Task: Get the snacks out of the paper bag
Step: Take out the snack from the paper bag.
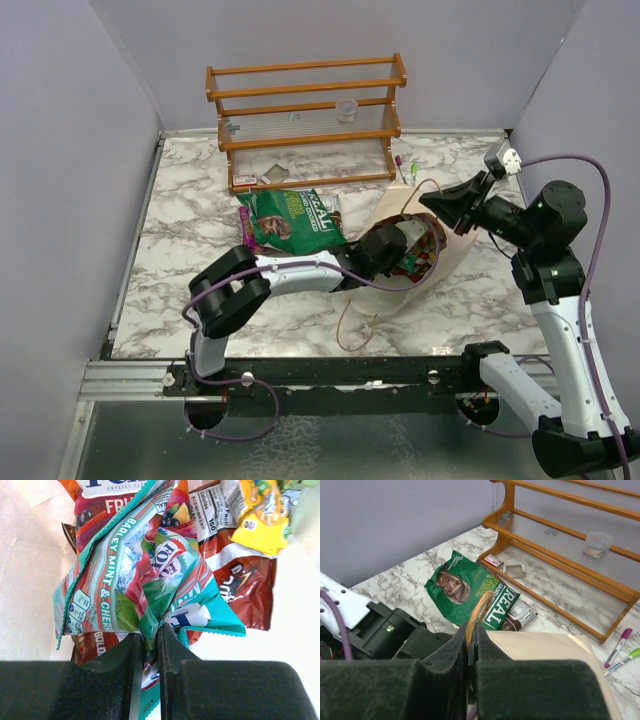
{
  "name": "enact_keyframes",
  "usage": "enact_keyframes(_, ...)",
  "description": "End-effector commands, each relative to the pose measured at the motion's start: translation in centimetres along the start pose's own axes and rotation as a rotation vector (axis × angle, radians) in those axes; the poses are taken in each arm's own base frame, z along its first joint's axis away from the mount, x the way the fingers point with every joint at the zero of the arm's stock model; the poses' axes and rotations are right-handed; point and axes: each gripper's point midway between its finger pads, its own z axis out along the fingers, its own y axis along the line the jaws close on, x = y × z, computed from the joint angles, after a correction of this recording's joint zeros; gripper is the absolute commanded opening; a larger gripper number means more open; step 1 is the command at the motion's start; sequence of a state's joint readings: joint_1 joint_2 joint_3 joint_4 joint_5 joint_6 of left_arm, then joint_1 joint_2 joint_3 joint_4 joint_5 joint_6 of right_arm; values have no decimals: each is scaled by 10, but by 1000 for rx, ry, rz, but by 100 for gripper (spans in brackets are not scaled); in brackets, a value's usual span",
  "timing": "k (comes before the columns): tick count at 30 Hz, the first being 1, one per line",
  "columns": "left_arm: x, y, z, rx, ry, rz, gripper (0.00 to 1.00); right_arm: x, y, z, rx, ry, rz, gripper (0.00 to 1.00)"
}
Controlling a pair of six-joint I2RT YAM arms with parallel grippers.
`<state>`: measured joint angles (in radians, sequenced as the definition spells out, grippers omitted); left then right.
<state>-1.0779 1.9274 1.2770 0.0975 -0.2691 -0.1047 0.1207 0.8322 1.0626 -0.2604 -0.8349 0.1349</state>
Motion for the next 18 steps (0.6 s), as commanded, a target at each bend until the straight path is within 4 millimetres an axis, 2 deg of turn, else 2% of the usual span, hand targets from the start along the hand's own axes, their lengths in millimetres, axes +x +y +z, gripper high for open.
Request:
enact_keyframes(1, -33, -6, -37, 36, -64, 1, 5, -7, -8, -3, 65, -34, -25, 2)
enact_keyframes(6, -39, -8, -65, 68, -73, -11, 5, -4, -15, -3, 101, -26, -19, 2)
enact_keyframes(8, -50, -8, -84, 90, -100, -27, 4, -3, -17, -3, 113, -25, -19, 2)
enact_keyframes(14, -59, -14, -131, 193, -163, -33, 4, 3, -24, -5, 155, -21, -14, 2)
enact_keyframes(18, -70, -18, -172, 287, -240, 12, 4, 5, -28, -5, 176, -20, -13, 2)
